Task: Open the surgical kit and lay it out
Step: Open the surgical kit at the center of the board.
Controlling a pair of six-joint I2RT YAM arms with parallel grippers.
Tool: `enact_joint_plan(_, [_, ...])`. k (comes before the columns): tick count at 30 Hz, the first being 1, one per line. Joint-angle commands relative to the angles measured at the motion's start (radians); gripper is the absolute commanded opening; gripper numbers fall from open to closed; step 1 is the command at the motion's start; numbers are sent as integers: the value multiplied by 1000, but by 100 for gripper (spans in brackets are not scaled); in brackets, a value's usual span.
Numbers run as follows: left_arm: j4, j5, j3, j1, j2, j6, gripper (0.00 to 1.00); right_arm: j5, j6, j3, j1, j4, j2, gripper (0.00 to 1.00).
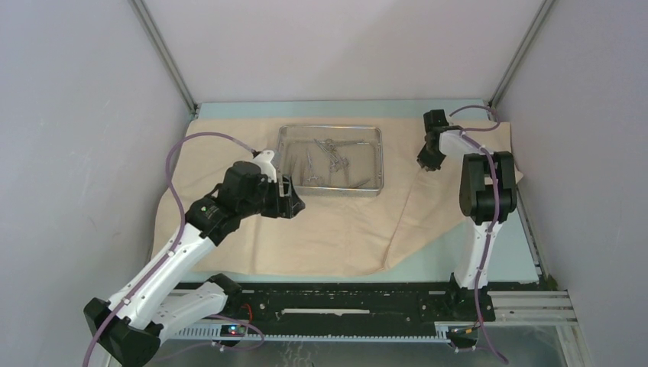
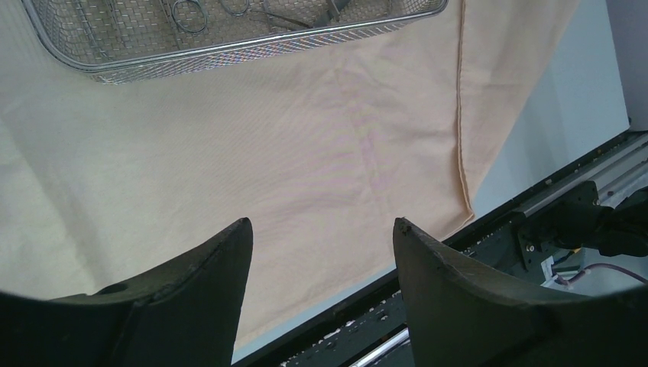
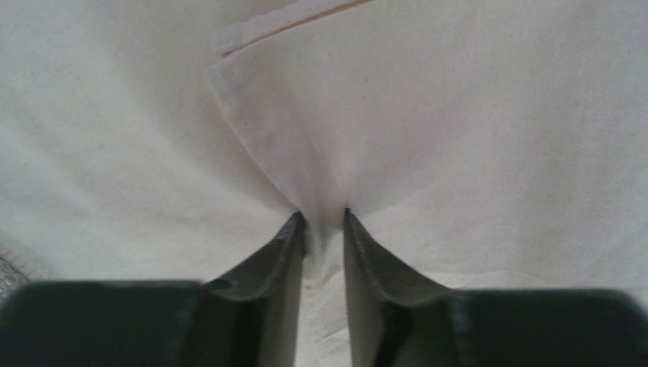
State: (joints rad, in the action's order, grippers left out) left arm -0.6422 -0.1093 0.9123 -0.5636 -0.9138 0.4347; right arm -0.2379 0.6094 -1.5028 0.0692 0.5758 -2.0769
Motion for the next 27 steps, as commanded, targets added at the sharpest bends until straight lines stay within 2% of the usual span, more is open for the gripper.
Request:
enact_joint_plan(1, [38,-15,-9,-3,-2,-25,73,8,11,38,-27,13,29,25])
enact_joint_plan(5, [39,-18,-7,-3,-7,-25,73,-5,3,32,-34,25,53,7])
enact_joint_plan(8, [39,-16,-9,-3,-8,-26,73,-25,1,32,-37,41,91,0])
enact_joint_plan(15, [39,-17,-6,-4,-15,-25,73,-142,29,85,-50,117,259,0])
enact_joint_plan(20, [39,-29,-3,-4,-18,-24,73,-269,94,143,-61,244,372,0])
enact_joint_plan(27, [44,-58,-13,-4,2,-16,73,-391,205,249,-174,435,533,0])
